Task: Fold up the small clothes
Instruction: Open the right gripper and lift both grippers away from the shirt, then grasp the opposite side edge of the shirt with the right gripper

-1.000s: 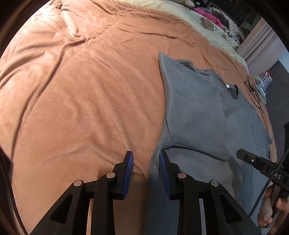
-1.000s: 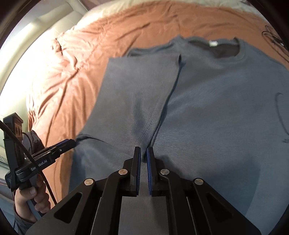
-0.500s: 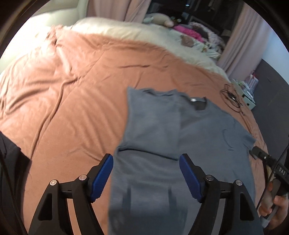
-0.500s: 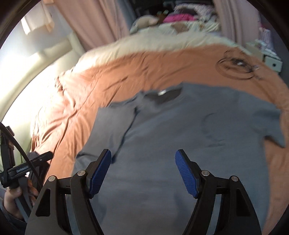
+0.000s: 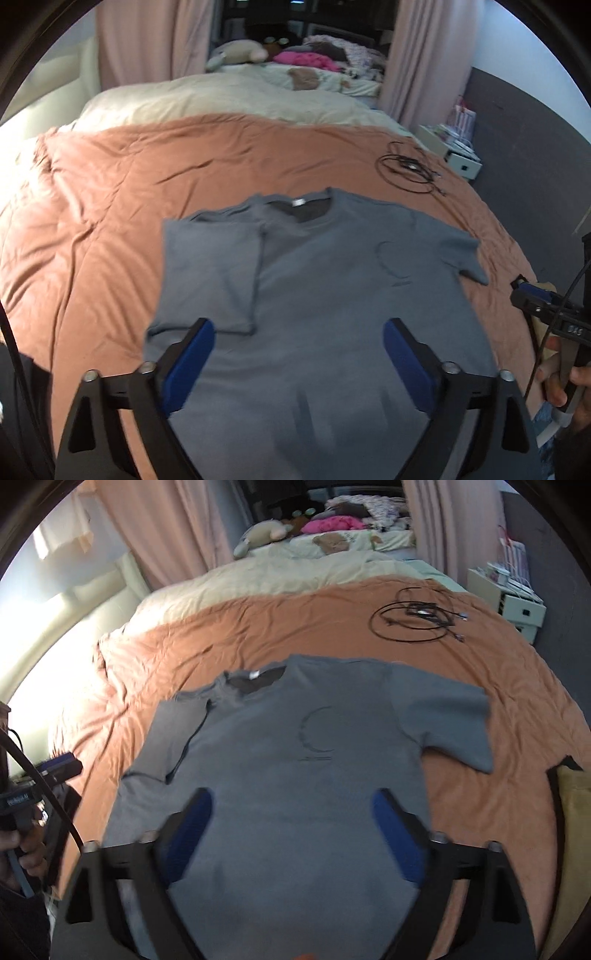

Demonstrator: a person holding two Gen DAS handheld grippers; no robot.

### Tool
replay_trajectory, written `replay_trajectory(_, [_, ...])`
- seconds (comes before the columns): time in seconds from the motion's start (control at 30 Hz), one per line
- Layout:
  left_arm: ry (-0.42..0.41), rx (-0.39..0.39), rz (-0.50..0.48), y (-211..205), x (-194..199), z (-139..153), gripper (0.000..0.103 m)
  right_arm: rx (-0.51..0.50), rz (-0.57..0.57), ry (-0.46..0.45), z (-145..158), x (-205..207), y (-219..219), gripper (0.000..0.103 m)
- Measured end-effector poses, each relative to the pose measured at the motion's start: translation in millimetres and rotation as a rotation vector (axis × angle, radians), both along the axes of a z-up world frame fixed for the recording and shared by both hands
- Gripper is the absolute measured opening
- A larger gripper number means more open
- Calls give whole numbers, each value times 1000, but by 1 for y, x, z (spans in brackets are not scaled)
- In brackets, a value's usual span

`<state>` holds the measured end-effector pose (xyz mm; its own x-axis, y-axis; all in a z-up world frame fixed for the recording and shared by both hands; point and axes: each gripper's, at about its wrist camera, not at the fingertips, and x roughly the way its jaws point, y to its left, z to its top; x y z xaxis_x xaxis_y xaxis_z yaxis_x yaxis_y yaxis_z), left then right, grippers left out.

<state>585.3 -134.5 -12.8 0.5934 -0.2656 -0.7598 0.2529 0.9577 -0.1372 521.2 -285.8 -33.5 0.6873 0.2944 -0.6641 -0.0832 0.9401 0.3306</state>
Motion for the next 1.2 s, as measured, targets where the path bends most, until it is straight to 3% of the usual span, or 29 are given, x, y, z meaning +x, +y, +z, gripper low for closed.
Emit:
replay_trajectory(0.33, [0, -34, -95, -83, 14, 6, 103, 56, -130, 41, -8, -24, -89, 103])
replay_trajectory(0.57, [22, -62, -144, -137, 34, 0, 100, 88, -200, 60, -23, -11, -130, 102])
replay_trajectory(0.6, [26, -58, -152, -147, 38, -2, 95, 115, -206, 67, -26, -9, -137, 100])
replay_trajectory(0.73, [62, -62, -199, -183, 55, -15, 88, 222, -208, 111, -49, 10, -166, 74])
replay_trajectory(0.83, [78, -60, -206, -203, 67, -26, 87, 248, -207, 128, -63, 25, -182, 64])
replay_trajectory(1.0, [116, -47, -233, -240, 93, -48, 69, 290, -205, 153, -91, 62, -205, 55])
replay_trajectory(1.13, [124, -33, -265, -265, 110, -64, 64, 311, -203, 178, -111, 96, -212, 51])
replay_trajectory(1.2, [130, -30, -274, -277, 119, -71, 53, 318, -204, 187, -121, 109, -214, 51])
